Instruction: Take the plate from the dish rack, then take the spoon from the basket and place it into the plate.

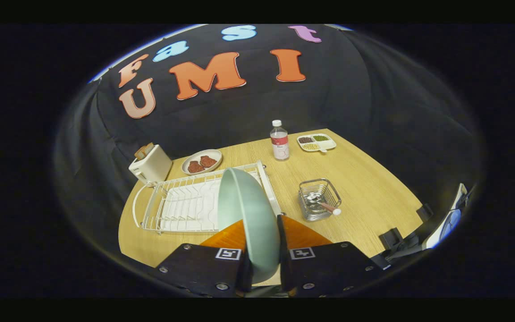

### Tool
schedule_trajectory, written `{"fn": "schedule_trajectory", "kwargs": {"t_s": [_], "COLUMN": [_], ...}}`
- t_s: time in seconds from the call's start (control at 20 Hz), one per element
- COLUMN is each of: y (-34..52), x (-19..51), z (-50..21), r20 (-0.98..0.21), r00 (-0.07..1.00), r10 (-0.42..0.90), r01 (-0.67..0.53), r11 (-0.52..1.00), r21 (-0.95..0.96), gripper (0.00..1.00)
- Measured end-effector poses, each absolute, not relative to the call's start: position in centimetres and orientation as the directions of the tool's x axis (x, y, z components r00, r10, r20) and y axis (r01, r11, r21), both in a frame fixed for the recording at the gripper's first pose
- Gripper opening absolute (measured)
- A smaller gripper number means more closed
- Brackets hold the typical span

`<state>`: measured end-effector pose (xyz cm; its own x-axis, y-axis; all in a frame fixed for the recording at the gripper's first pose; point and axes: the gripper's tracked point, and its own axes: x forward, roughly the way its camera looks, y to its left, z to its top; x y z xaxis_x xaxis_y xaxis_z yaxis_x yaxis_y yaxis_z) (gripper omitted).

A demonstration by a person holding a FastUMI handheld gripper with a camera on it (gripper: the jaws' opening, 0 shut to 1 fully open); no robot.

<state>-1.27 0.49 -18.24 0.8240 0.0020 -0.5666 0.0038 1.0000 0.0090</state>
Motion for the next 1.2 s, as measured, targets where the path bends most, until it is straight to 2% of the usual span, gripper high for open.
{"fn": "schedule_trajectory", "kwargs": {"t_s": [0.5,0.75,1.2], "y": [-0.2,-0.2,1.2], "x": [-7.1,-7.1,-6.7], "z": [-27.8,-31.5,-34.1], "r20": [-0.662,-0.692,-0.719], "r00": [0.744,0.713,0.666], "r10": [0.089,0.116,0.199], "r01": [0.068,0.106,0.201], "r11": [0.976,0.957,0.880], "r21": [0.208,0.269,0.430], "gripper": [0.25,0.25,0.26]}}
